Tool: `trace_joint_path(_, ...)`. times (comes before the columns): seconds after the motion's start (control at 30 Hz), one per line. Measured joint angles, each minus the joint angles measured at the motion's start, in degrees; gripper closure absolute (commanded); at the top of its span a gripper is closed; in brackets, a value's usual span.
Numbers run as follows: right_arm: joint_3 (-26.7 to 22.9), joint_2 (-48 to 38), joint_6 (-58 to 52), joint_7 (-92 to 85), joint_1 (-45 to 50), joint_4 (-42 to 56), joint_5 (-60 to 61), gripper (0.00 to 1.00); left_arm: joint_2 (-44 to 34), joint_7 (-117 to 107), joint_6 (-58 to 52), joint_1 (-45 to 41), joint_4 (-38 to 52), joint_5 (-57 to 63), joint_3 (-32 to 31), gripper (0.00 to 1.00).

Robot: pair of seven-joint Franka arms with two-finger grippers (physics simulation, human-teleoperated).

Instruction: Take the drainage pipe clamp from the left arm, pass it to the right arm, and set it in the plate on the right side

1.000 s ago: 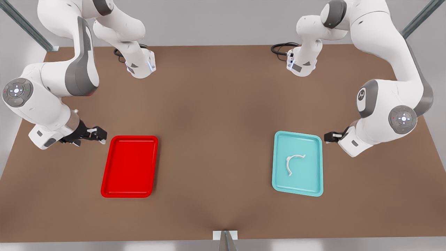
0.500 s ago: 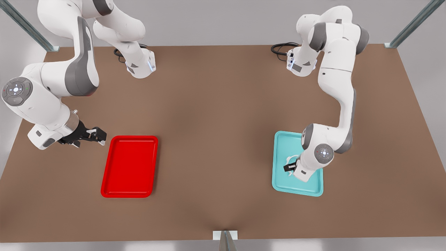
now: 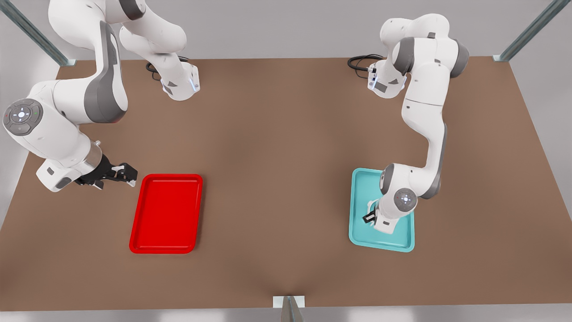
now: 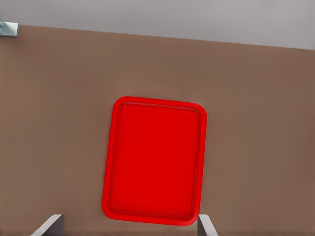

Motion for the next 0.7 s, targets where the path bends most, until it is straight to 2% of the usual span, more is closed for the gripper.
trace_joint_path(0.4, 0.0, 0.0, 0.0, 0.0, 0.0, 0.0, 0.0, 0.0, 1.5, -4.8, 0.5, -0.4, 0.6, 0.7, 0.0, 0.39)
trace_joint_path(0.53, 0.0, 0.0, 0.0, 0.0, 0.0, 0.0, 0.0, 0.0, 1.8, -5.8, 0.6, -0.5, 0.6, 0.8, 0.0, 0.57)
trace_joint_path(0.7, 0.0, 0.0, -0.1, 0.0, 0.0, 0.0, 0.0, 0.0, 1.8, -6.8, 0.7, -0.6, 0.7, 0.8, 0.0, 0.64)
